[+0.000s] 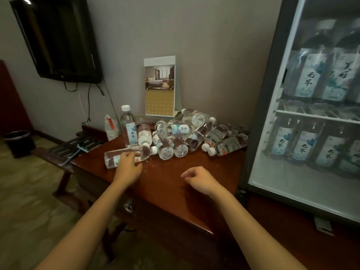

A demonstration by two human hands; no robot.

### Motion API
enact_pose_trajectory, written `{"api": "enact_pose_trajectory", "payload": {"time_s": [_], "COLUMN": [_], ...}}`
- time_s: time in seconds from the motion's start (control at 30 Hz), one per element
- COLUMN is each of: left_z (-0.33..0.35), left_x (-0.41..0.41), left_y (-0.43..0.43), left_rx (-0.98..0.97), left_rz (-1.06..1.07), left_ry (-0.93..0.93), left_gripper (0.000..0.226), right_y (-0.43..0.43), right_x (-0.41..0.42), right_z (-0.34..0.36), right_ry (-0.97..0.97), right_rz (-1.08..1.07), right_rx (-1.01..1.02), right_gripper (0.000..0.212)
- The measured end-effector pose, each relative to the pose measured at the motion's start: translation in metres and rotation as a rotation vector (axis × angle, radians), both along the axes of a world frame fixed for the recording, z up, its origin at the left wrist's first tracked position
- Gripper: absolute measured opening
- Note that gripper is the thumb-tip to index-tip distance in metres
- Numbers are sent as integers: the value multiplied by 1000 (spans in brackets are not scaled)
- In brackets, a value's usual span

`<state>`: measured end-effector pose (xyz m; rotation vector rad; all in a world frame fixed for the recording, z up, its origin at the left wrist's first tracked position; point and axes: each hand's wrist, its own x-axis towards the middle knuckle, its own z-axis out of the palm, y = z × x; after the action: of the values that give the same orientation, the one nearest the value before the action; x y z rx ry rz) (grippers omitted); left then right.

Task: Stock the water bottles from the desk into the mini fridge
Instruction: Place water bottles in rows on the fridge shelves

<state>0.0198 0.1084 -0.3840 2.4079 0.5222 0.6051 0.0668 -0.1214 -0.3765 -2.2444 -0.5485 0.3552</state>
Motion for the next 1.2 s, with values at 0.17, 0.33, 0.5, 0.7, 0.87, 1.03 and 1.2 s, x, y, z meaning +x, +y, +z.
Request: {"api": "enact_pose_trajectory", "payload": {"time_s": [0.17,0.33,0.5,0.7,0.87,1.03,1.2], "left_z": [6,8,11,16,7,-1,8], "left_x": [11,23,32,33,13,-18,-48], "left_y": [31,58,65,64,52,36,-7], "left_rx": [188,323,525,536,403,290,-417], "left_rz": [104,99,86,84,101,4,-384], "left_ry": [123,291,385,439,518,410,162], "left_gripper": [64,74,78,78,68,59,49], "right_y": [36,51,57,50,42,39,27], "right_x": [-4,-2,2,4,-1,-12,-26], "right_z": [-2,-2,-3,-11,-17,-15,2], "right_ry": [-156,-297,-319,-283,-270,-136,264], "right_rz": [270,294,289,265,257,148,44], "right_rx": [-315,-495,-535,-444,-362,-87,441], "right_gripper": [43,48,54,55,52,46,55]}}
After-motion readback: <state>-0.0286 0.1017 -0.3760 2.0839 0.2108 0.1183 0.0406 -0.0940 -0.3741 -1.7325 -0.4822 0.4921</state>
